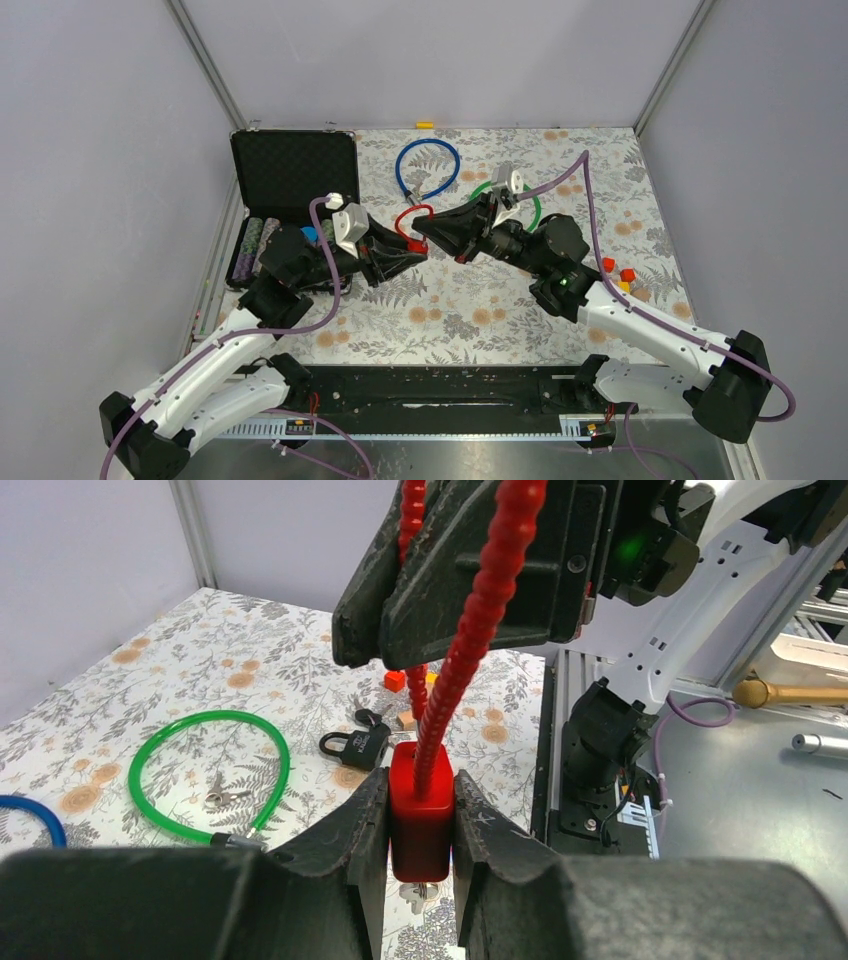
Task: Lock with the key
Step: Lock the lock.
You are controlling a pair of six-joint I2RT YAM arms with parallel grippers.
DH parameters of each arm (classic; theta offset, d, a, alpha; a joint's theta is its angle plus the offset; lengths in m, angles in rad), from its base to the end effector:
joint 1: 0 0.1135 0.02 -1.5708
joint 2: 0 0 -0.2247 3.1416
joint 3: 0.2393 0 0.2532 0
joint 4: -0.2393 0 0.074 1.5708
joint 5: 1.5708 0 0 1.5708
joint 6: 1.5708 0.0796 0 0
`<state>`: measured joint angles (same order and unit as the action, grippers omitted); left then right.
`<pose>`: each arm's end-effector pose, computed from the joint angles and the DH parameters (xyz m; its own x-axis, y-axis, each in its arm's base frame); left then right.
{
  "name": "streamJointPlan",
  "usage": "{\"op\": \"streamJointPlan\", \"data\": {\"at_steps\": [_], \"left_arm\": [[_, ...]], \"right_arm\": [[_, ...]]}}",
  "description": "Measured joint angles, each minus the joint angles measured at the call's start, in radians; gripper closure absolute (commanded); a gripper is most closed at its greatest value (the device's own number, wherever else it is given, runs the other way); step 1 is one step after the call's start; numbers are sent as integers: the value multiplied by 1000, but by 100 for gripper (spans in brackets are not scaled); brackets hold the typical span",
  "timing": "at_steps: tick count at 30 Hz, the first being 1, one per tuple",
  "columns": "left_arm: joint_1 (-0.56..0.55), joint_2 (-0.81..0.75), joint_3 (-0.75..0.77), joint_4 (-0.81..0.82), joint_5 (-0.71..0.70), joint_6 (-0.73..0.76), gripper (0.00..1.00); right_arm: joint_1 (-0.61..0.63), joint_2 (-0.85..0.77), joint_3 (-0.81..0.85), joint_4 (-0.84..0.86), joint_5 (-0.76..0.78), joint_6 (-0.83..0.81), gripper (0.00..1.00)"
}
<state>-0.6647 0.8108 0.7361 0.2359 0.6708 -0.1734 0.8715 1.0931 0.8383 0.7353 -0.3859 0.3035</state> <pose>0.1659 -0.1929 0.3397 -0.0422 -0.1386 -0.9894 0.9734 0.2174 -0.0720 0.1707 0.2495 0.3774 0.0078 0.4395 -0.8982 -0.9706 0.2196 0.0990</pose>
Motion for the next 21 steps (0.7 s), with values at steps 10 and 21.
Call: {"op": "streamJointPlan", "data": {"at_steps": [10,21], "left_arm": [[2,-40,-36,16,-43,-15,100],[3,-35,-41,28,-37,-35,100]], "right_arm": [[8,1,0,-10,9,-41,100],[50,21,26,-26,19,-92,100]]}}
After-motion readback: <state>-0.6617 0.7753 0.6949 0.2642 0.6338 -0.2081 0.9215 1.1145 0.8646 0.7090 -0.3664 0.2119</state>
